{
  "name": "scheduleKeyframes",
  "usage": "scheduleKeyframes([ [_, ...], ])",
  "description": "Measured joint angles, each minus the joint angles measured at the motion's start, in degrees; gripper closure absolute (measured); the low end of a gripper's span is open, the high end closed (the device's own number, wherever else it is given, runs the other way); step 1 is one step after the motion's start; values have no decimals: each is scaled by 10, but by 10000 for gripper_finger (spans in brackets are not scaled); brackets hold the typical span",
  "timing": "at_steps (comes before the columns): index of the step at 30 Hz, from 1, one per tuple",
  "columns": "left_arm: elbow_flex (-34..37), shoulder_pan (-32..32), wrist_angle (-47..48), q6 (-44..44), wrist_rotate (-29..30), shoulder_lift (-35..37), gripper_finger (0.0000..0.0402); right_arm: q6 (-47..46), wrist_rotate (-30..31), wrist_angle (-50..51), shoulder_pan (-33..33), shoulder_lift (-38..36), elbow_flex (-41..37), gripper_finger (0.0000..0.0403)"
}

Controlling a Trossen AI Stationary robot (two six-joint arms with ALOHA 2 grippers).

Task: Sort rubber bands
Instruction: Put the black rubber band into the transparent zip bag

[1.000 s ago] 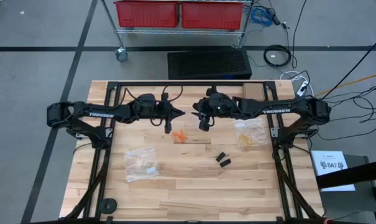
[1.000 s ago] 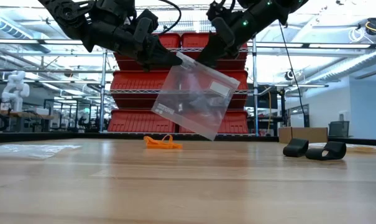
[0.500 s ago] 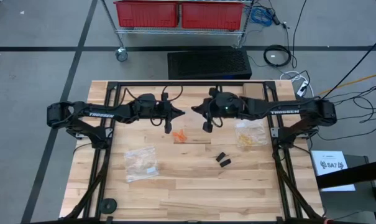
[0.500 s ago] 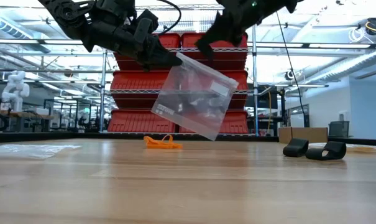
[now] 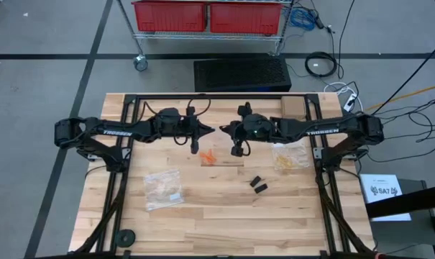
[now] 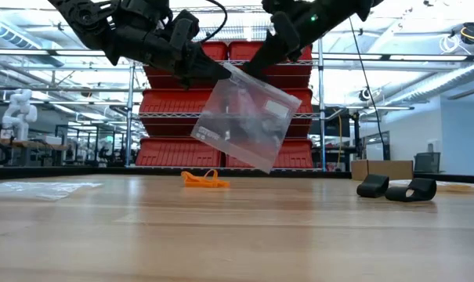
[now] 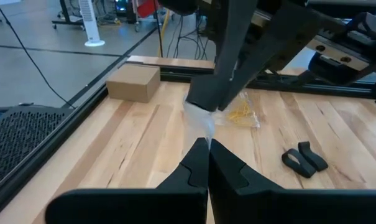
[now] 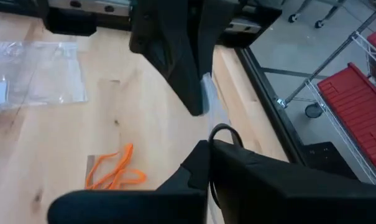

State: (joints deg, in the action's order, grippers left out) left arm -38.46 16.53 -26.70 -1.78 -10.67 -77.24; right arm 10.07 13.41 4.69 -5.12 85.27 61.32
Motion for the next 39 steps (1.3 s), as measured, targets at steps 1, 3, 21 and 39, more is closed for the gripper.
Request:
scheduleKeyframes([
  [1,0,0,0,0,0,0,402,-3,1,2,1,0,0,402],
  [3,0,0,0,0,2,0,402,-11,11,2,1,0,0,402],
  [21,0,-1,-13,5,-28,0,402,-31,-18,31,-32,26,0,403],
  [39,0,-1,-6,15,-41,0,402,-44,-181,1,-60,27,-1,403],
])
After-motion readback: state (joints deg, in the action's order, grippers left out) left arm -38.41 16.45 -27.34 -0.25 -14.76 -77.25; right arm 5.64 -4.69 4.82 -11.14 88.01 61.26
